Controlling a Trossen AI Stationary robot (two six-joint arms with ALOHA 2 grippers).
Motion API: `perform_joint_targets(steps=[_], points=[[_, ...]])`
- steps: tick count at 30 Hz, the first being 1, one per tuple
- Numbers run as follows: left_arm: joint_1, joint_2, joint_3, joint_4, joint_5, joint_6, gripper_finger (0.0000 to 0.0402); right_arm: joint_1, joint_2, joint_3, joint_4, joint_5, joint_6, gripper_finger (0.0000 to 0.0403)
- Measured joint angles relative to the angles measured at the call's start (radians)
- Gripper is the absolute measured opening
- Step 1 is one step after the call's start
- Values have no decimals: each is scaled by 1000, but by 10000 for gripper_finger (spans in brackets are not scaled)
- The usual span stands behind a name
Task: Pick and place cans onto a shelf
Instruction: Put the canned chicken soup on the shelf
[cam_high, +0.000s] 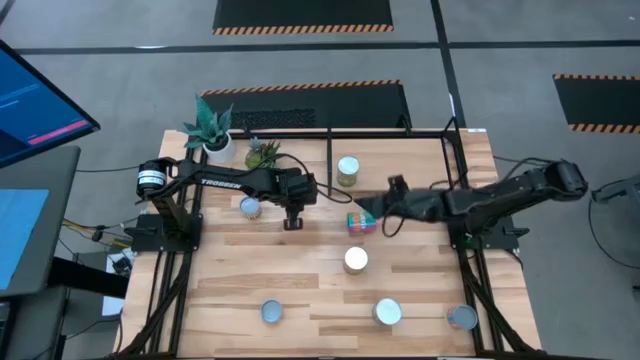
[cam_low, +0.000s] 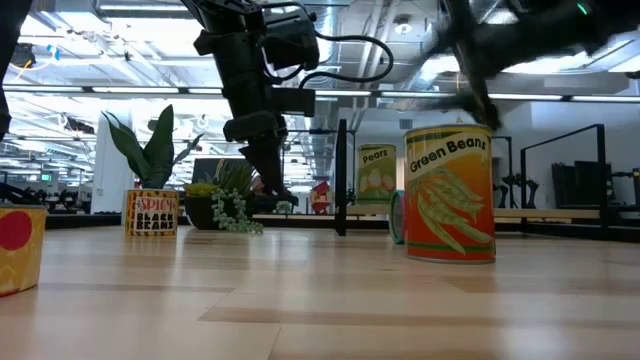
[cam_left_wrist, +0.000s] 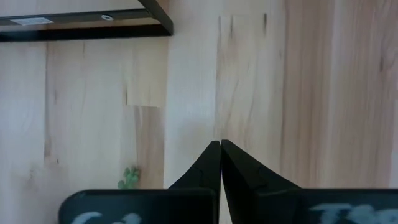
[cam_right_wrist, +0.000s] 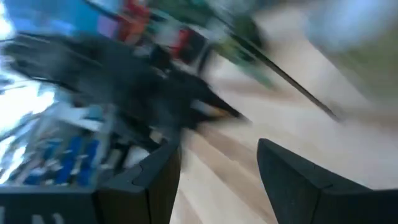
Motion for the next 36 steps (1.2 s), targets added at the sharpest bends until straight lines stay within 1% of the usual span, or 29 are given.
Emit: perform_joint_targets(steps=[2, 4, 6, 8, 11, 13, 15, 17, 20, 22, 24, 25, 29, 32, 34, 36], points=[[4, 0, 0, -12, 11, 15, 0, -33, 11, 77, 5, -66, -120, 234], [12, 0, 0, -49, 16, 21, 0, -55, 65, 163, -23, -146, -189, 234], [33, -6, 0, -102, 15, 19, 0, -66, 124, 234, -105, -228, -213, 234], [65, -26, 0, -177, -7, 7, 0, -71, 163, 297, -175, -252, -214, 234], [118, -87, 0, -260, -59, -4, 0, -63, 177, 346, -260, -231, -214, 234], [156, -153, 0, -286, -54, -4, 0, -54, 160, 349, -289, -208, -215, 234], [185, -229, 0, -290, -19, -2, 0, -41, 145, 353, -333, -156, -215, 234], [207, -309, 0, -302, 28, 9, 0, -29, 144, 352, -425, -96, -181, 234], [227, -421, 0, -305, 89, 11, 0, -12, 165, 351, -592, -76, -62, 234], [230, -480, 0, -303, 104, 11, 0, 0, 191, 350, -679, -74, 18, 234], [229, -528, 0, -303, 104, 7, 0, 11, 201, 326, -713, -50, 70, 234], [229, -545, 0, -303, 101, -4, 0, 15, 205, 303, -697, -40, 95, 234], [229, -608, -10, -306, 67, -27, 0, 28, 206, 153, -604, -37, 190, 234], [230, -642, -37, -304, 42, -34, 0, 26, 159, 38, -580, -38, 278, 234], [231, -661, -59, -303, 35, -43, 0, 32, 106, -29, -513, -28, 301, 234], [231, -674, -79, -297, 33, -52, 0, 39, 65, -99, -363, -26, 315, 234]])
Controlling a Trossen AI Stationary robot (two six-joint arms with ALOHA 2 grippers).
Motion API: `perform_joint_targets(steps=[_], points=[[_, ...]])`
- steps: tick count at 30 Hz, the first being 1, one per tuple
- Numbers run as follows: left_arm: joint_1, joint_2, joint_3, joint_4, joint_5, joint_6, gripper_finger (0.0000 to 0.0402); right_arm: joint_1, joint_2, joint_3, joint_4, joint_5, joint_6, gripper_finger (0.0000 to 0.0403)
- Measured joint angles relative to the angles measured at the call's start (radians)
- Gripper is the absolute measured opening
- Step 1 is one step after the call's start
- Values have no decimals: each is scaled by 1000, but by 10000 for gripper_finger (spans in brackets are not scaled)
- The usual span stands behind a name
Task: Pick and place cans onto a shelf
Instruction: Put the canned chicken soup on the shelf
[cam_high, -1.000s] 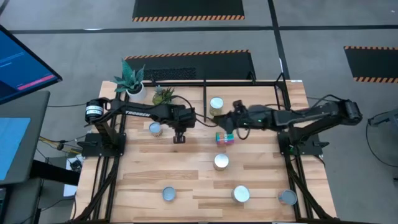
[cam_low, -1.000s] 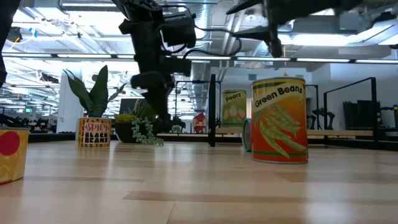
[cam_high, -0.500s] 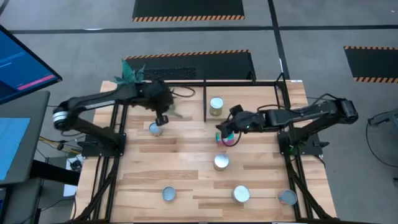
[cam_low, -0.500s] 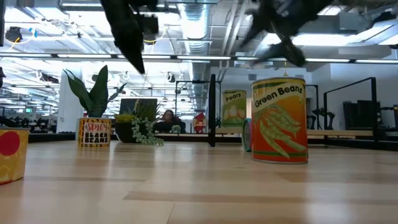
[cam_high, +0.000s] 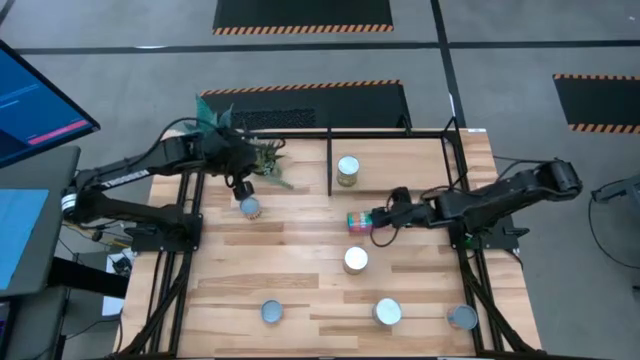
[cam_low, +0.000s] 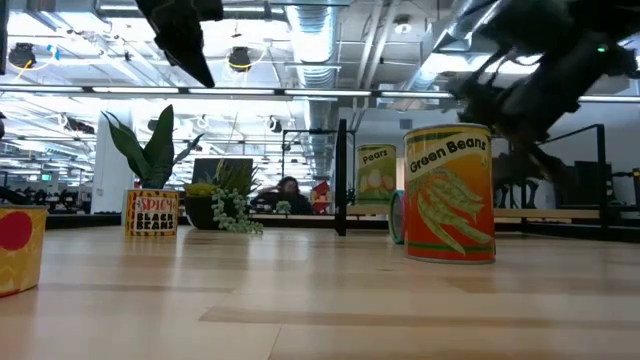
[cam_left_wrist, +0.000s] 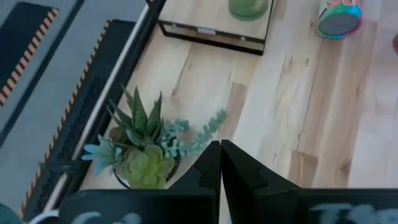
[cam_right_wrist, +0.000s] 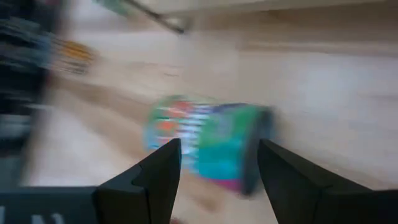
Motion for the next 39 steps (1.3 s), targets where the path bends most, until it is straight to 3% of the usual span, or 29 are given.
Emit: perform_joint_targets(steps=[5, 17, 22, 30, 39], points=[[0, -1, -30, 1, -3, -34, 0, 0, 35, -148, 315, -78, 54, 234], [0, 0, -52, 22, -6, -61, 0, -9, 39, -125, 300, -74, 48, 225], [0, 0, -52, 39, -6, -67, 0, -9, 39, -125, 297, -74, 48, 167], [0, 0, -52, 47, -6, -70, 0, -9, 36, -125, 305, -72, 33, 18], [0, 0, -51, 47, -6, -71, 0, -7, 9, -59, 305, -104, 37, 5]])
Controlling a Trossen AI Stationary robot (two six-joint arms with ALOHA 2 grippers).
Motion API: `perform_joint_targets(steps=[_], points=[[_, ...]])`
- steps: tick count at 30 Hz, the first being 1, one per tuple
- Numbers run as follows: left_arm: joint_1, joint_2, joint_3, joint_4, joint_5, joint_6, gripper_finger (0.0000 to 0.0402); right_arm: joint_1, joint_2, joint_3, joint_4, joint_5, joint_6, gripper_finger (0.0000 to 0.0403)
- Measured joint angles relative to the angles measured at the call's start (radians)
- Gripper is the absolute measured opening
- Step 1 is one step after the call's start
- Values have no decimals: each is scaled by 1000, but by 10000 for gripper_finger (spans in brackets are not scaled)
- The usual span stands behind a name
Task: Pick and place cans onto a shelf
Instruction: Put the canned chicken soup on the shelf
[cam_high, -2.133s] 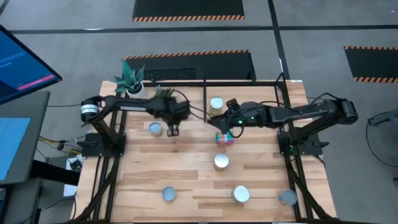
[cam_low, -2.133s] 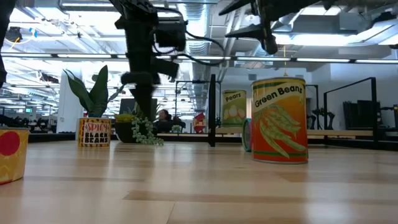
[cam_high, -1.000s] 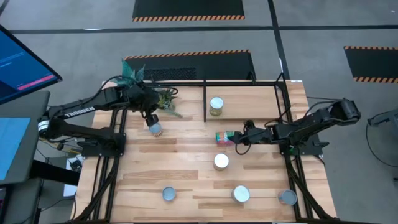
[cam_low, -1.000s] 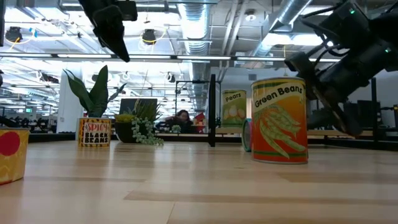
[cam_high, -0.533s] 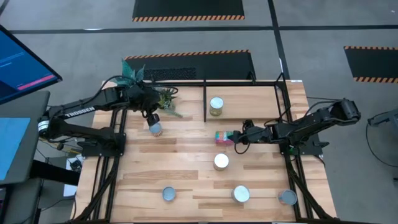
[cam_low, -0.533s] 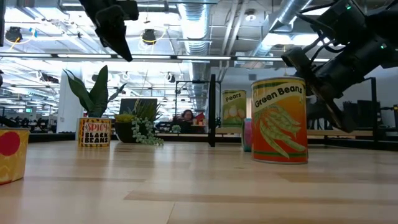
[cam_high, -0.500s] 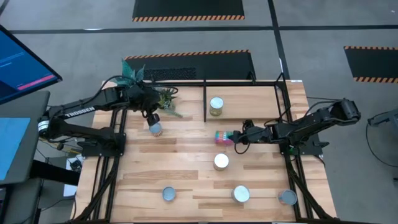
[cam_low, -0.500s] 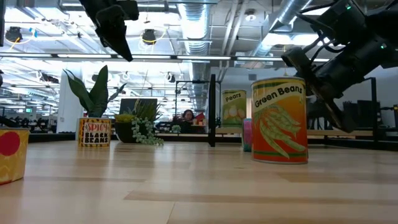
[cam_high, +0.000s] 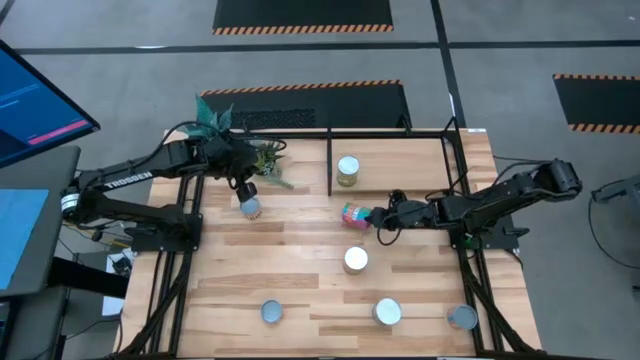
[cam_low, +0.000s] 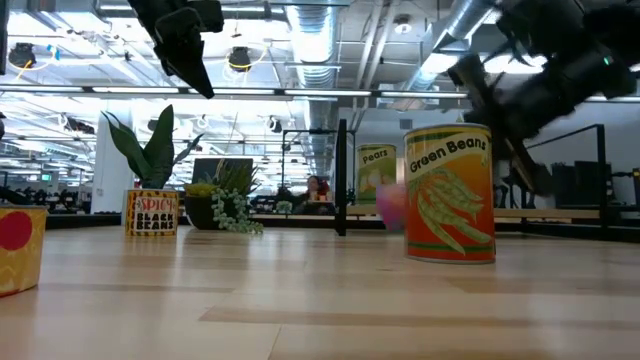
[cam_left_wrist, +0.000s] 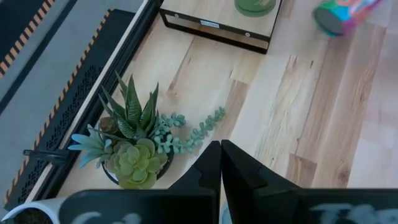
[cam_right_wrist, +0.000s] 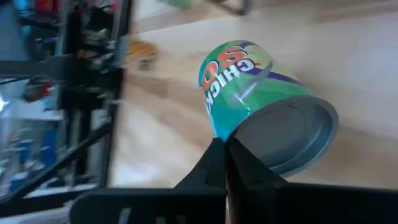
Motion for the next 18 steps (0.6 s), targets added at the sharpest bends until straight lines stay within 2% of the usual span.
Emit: perform_joint_targets(steps=[3, 6, 9, 11, 15, 18], points=[[0, 0, 0, -1, 0, 0, 0, 0, -21, 106, -177, -60, -23, 4], [0, 0, 0, -1, 0, 7, 0, -2, -33, 268, -520, -103, -67, 3], [0, 0, 0, -1, 0, 10, 0, -17, -33, 463, -894, -104, -129, 3], [0, 0, 0, -1, 0, 10, 0, -38, -26, 588, -1080, -98, -182, 2], [0, 0, 0, -1, 0, 11, 0, -113, -25, 784, -1338, -71, -283, 1], [0, 0, 0, -1, 0, 14, 0, -195, -23, 864, -1458, -70, -350, 1]])
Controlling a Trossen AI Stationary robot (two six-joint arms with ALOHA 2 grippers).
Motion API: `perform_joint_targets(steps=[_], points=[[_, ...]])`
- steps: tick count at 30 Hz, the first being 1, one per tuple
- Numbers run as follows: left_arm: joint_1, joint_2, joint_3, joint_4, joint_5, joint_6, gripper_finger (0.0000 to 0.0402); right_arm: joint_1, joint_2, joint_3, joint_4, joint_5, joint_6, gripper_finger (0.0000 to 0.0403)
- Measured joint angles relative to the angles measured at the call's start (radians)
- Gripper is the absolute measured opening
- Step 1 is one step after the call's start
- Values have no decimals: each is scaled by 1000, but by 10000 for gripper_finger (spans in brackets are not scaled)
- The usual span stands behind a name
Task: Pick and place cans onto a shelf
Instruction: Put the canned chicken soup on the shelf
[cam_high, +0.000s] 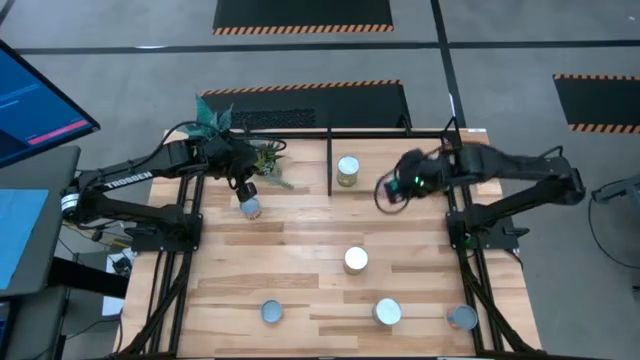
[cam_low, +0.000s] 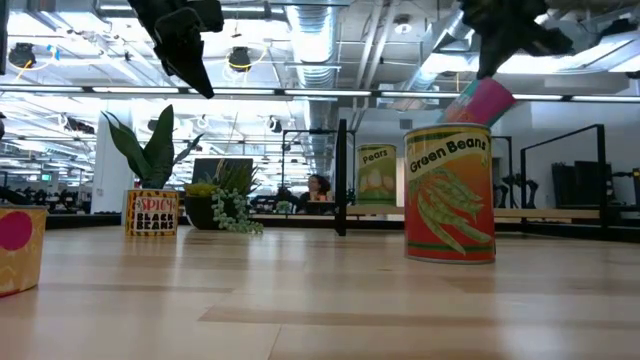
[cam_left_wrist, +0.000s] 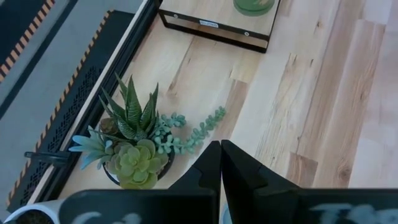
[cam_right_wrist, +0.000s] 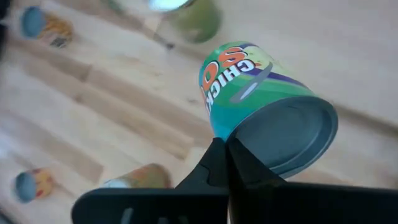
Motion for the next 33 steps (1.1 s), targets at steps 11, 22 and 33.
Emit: perform_joint_targets(steps=[11, 22, 33], points=[[0, 0, 0, 24, 0, 4, 0, -326, 60, 37, -73, -130, -326, 0], [0, 0, 0, 32, 0, 4, 0, -456, 225, 37, -102, -250, -558, 0], [0, 1, 0, 30, 3, 4, 0, -502, 365, 86, -202, -217, -685, 0]])
